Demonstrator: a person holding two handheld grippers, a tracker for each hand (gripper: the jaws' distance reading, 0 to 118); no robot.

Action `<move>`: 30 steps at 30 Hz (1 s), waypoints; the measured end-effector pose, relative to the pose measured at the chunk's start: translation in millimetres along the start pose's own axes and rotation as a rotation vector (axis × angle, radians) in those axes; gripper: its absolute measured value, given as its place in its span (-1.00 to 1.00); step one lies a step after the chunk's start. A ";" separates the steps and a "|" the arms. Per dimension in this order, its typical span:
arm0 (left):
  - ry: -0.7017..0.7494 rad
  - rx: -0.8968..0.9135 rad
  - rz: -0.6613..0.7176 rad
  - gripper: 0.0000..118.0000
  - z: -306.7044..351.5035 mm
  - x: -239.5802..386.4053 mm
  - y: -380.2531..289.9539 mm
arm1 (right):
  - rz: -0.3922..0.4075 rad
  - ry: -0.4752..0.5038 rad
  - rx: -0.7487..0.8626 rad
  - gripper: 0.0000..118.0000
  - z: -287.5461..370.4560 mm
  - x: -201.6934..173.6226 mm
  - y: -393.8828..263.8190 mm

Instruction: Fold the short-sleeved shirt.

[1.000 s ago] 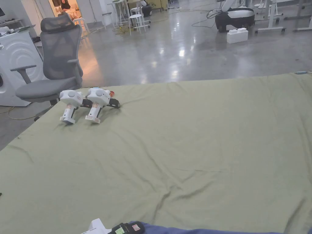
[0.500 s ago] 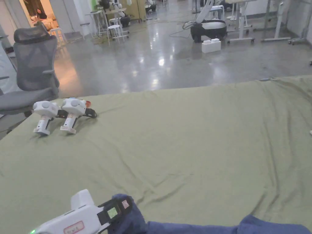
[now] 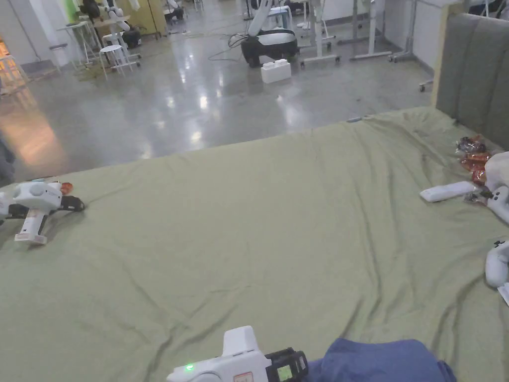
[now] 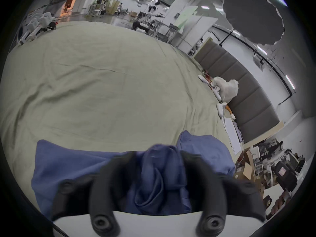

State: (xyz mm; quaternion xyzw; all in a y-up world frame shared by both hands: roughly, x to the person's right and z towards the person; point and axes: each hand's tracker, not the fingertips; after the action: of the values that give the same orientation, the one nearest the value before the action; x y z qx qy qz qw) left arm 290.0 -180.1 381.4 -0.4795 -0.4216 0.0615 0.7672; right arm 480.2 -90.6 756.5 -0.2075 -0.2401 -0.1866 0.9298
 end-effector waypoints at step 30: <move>-0.051 0.191 0.308 0.33 121.9 -127.6 -21.0 | 0.002 0.105 -0.053 -1.00 -29.6 -25.6 -2.1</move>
State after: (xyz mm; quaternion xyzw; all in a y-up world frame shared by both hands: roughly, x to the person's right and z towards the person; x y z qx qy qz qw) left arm 116.1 -171.5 345.4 -0.4617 -0.3547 0.2301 0.7798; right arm 469.3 -100.1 720.0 -0.2223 -0.1855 -0.2026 0.9355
